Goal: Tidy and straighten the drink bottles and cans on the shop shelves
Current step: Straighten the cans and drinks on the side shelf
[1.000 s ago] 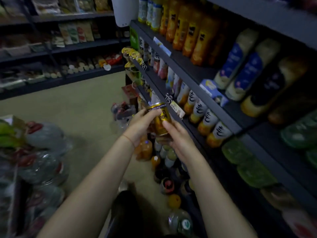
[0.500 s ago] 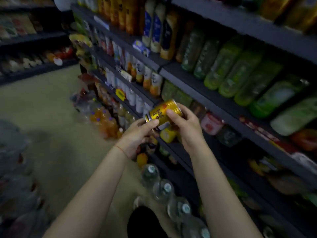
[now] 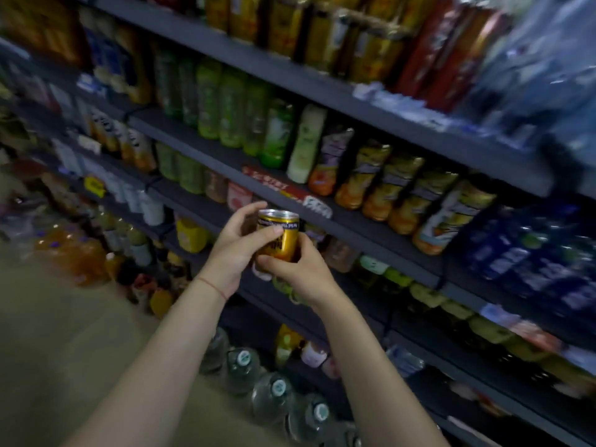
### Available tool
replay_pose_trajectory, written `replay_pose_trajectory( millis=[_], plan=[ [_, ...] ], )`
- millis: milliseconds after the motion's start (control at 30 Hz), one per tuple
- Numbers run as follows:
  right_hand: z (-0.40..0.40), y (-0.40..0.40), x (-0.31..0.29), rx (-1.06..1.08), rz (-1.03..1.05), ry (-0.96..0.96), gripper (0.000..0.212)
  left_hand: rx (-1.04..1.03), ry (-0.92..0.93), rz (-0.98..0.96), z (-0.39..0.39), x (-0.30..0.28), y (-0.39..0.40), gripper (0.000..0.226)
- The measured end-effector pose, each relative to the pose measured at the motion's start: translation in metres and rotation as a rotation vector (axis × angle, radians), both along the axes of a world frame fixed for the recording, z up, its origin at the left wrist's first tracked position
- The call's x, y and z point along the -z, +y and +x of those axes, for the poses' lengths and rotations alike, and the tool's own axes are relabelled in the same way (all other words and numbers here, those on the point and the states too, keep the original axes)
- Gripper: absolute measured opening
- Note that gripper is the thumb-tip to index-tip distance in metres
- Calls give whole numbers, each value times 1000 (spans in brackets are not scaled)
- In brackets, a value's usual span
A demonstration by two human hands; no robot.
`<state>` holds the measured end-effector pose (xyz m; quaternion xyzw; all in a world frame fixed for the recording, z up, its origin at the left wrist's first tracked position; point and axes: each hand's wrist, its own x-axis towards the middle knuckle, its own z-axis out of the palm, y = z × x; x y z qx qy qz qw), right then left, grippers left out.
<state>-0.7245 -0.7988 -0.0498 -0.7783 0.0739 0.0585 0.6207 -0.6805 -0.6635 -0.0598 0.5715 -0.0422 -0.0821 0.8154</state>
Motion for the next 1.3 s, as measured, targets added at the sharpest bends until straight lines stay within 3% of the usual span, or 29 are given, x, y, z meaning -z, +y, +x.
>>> replay_pose_trajectory(
  millis=[133,267,433,500,633,833,1067,1300],
  plan=[
    [-52,-115,-19,92,25,-143,56,102,-77,14,-45,-22,-117,62],
    [-90,-222,-43,157,21,-271,62,171,-128,88,-93,-45,-218,61],
    [-103,-272,-78,111,1,-425,75,108,-249,138,-121,-81,-265,71],
    [-106,-269,-93,90,-17,-487,74,55,-301,195,-126,-99,-266,80],
    [-104,-253,-113,60,-73,-582,70,-53,-405,304,-125,-128,-248,75],
    [-72,-194,-141,5,-258,-644,70,-113,-409,238,-107,-150,-186,71],
    [-19,-72,-164,104,-97,-712,66,-42,-495,266,-48,-173,-70,62],
    [35,14,-171,211,-128,-697,69,20,-436,315,15,-187,13,44]
  ],
)
